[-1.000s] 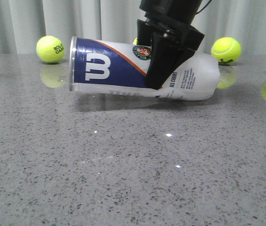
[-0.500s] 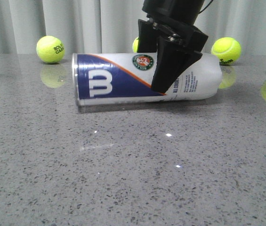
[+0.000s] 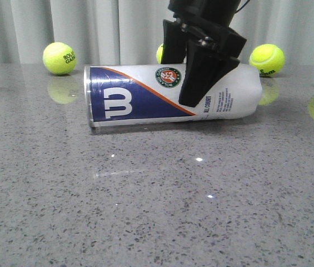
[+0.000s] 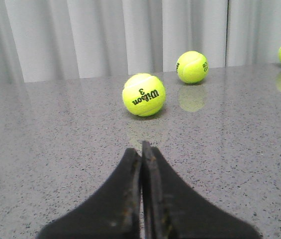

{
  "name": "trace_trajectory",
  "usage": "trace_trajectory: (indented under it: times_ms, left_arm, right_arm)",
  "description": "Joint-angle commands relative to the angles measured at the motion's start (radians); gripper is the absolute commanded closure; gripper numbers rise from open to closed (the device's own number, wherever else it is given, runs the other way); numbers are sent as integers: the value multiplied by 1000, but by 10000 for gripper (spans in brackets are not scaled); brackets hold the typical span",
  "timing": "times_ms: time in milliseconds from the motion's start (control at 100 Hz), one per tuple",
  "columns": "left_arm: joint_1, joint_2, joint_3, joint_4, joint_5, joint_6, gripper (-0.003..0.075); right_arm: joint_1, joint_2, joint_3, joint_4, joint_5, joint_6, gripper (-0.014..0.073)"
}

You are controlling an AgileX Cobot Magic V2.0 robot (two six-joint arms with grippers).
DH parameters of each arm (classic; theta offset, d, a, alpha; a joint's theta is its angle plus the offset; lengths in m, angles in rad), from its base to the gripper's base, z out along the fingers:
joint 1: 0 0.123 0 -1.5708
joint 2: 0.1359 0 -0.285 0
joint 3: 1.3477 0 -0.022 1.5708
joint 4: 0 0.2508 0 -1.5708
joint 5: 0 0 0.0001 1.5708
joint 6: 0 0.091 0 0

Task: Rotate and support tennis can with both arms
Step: 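Rotate the can and lower it lying sideways toward the table center, then open the right gripper and withdraw it upward from the can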

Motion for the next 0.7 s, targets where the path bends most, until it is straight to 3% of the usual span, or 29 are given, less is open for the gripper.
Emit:
trace_trajectory:
  times_ms: [0,130,200,310,450,550,690]
  left_arm:
    - [1,-36,46,-6,-78,-8,738]
    - [1,-36,46,-6,-78,-8,738]
    - [1,-36,46,-6,-78,-8,739]
    - [1,-36,46,-6,-78,-8,738]
    - [1,-36,46,-6,-78,-8,738]
    - [1,-36,46,-6,-78,-8,738]
    - [1,-36,46,-6,-78,-8,738]
  right_arm:
    - [0,-88,-47,17,10,-9,-71]
    - [0,-136,-91,17,57,42,-48]
    - [0,-163,-109,17,72,115,43]
    - [0,-198,-114,17,106,229,323]
    - [0,-223,-114,17,153,265,671]
    - [0,-234,-114,17,192,309,653]
    - [-14,-240,-114,17,175,612,652]
